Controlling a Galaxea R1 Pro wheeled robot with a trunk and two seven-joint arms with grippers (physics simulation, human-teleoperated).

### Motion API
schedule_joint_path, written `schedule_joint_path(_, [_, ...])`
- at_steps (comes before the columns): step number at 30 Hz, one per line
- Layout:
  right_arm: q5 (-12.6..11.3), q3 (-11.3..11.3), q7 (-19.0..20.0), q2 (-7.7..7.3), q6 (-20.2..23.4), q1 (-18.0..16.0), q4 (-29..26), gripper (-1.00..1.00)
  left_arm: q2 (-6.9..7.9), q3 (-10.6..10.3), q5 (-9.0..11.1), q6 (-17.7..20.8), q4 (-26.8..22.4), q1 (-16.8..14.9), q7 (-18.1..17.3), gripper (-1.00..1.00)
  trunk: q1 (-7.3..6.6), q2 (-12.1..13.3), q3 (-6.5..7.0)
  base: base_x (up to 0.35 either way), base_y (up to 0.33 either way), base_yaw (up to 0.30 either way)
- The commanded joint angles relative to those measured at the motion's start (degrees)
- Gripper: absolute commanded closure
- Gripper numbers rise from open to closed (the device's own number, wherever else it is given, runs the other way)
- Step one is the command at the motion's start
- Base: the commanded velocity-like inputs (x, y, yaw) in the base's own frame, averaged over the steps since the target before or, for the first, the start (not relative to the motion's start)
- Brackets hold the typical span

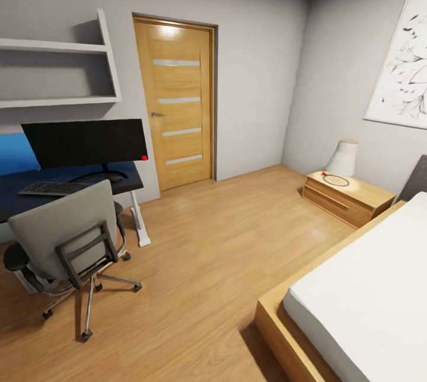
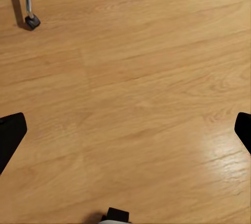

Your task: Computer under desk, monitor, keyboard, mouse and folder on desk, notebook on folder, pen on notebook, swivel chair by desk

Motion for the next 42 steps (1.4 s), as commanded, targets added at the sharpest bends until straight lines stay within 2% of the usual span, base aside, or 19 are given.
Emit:
schedule_joint_path(1, [0.6,0.1,-0.5,-0.33,0.0,0.0,0.1,-1.00,-0.03,0.1,0.0,-0.1,0.0,0.0,0.0,-1.00,0.04,0.0,-0.06,0.327,0.000,0.004])
schedule_joint_path(5, [0.6,0.1,-0.4,-1.36,0.0,0.0,0.0,-1.00,-0.12,0.2,0.0,-0.1,0.0,0.0,0.0,-1.00,0.04,0.0,-0.06,0.328,0.000,0.001])
schedule_joint_path(15, [0.7,0.2,-0.3,-1.40,0.0,0.0,0.2,-1.00,-0.08,0.3,0.0,0.0,0.0,0.0,0.0,-1.00,0.04,0.0,-0.06,0.330,0.035,0.000])
schedule_joint_path(42, [0.8,0.2,-0.3,-1.44,0.1,0.0,0.3,-1.00,-0.07,0.4,0.0,0.3,0.0,0.0,0.0,-1.00,0.04,0.0,-0.06,0.309,0.177,0.000])
